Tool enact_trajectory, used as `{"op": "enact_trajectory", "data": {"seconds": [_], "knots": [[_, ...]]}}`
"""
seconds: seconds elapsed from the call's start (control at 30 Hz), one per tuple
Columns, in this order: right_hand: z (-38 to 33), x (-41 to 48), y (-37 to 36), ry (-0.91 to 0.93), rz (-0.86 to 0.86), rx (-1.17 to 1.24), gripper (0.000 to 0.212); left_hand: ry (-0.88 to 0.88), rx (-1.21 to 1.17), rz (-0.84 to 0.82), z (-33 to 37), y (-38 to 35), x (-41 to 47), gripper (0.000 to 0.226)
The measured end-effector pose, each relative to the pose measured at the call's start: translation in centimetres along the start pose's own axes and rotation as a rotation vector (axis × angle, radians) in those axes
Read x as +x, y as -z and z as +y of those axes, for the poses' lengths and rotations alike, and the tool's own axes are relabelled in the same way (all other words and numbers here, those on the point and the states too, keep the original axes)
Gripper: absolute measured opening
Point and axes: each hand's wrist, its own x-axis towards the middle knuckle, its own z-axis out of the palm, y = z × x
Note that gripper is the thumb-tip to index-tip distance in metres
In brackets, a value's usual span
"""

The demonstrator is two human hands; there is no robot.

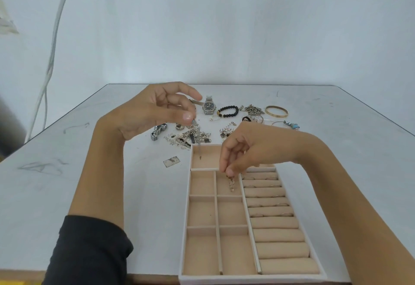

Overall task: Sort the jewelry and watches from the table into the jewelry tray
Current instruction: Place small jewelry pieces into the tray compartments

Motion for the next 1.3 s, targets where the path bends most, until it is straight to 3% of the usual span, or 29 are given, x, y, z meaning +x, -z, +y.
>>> {"op": "enact_trajectory", "data": {"seconds": [0.43,1.3], "knots": [[-0.2,0.5,-0.5,-0.020,-0.022,-0.079,0.008,0.093,0.070,-0.119,-0.1,-1.5,-1.2,0.037],[0.3,0.6,-0.3,-0.038,0.028,-0.163,0.008,0.245,0.182,-0.152,-0.8,-1.7,-0.9,0.039]]}}
